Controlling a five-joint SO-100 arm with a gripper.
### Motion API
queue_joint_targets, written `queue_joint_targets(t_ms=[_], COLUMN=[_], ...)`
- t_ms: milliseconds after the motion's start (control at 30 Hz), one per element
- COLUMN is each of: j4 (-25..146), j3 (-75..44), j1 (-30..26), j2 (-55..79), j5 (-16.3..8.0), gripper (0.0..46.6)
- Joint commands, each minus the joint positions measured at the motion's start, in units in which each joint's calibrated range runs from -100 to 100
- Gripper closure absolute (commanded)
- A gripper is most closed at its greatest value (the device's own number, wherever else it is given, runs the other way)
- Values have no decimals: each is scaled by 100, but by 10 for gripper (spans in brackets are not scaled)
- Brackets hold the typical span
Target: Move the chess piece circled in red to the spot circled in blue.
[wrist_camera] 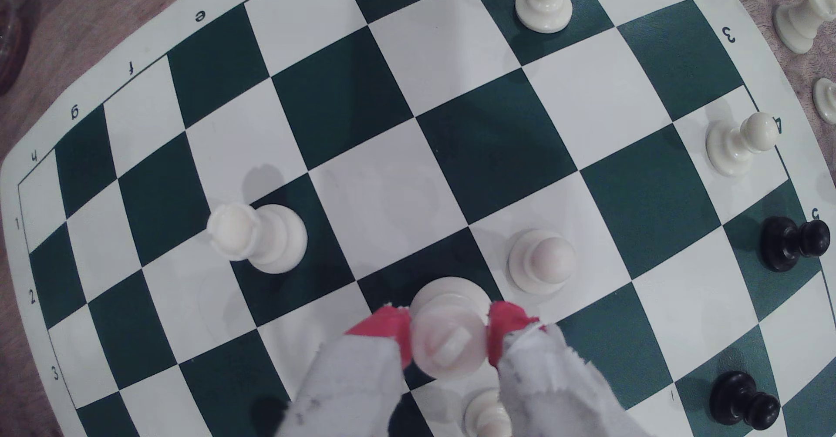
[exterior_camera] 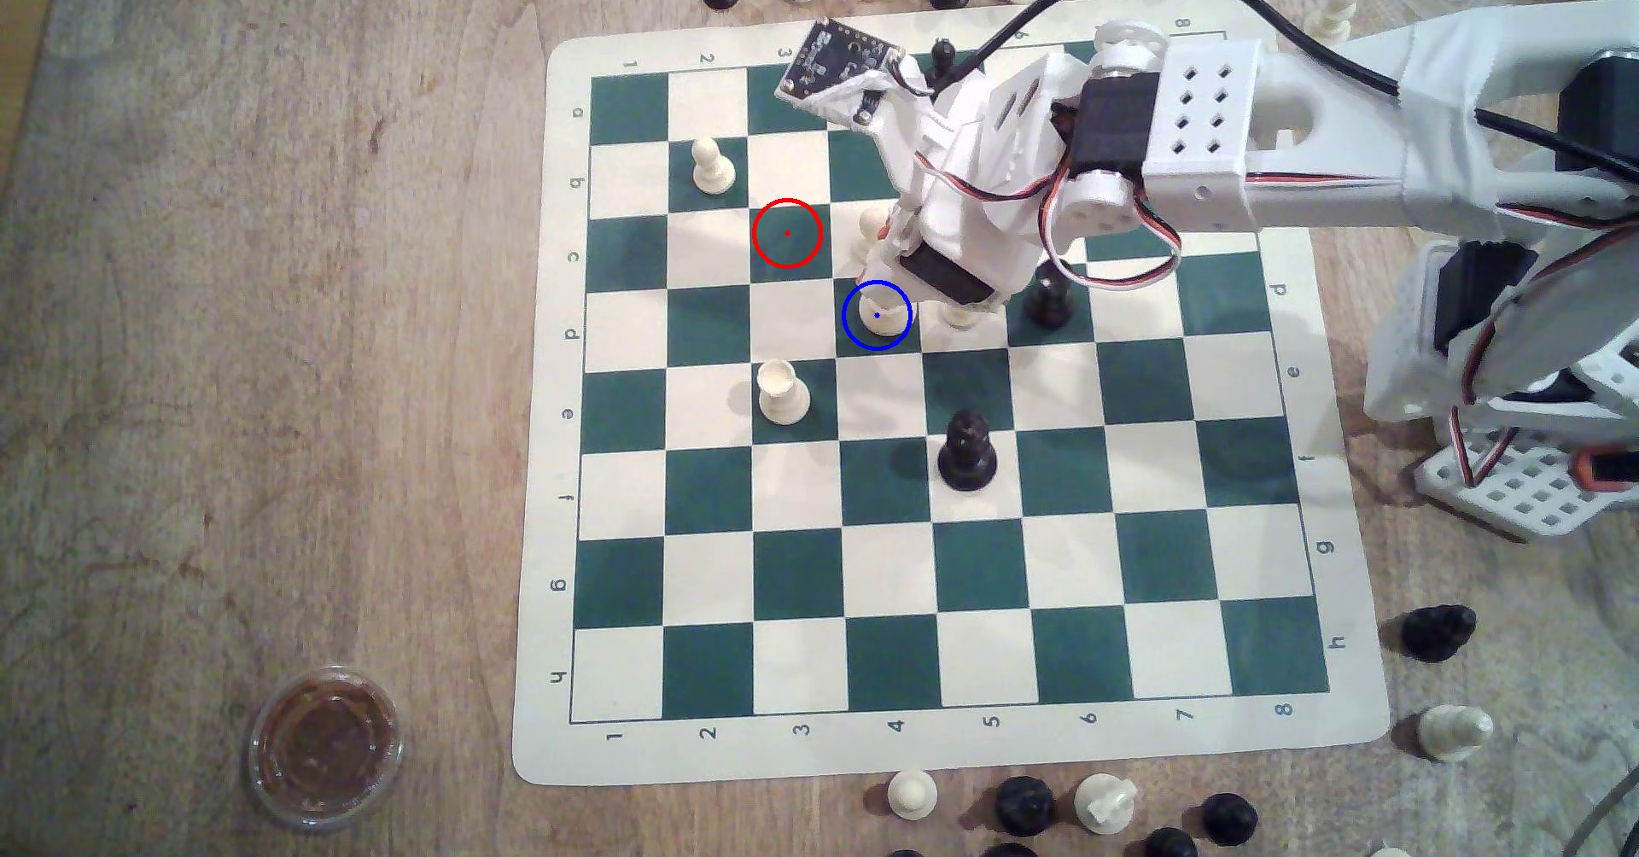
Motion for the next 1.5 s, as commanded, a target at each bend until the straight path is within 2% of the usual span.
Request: queue_joint_targets(t_ms=[0, 467, 633, 833, 867, 1000, 1267, 1467], j4=[-192, -216, -216, -143, -94, -53, 971, 1471], j3=[-591, -563, -536, -536, -536, -518, -219, 787], j1=[-16, -87, -95, -63, -56, -16, -142, -462], j2=[-5, -13, 4, -21, -72, -302, -1490, -2780], j5=[44, 24, 15, 39, 44, 20, 54, 98], gripper=[464, 462, 386, 322, 297, 245, 231, 227])
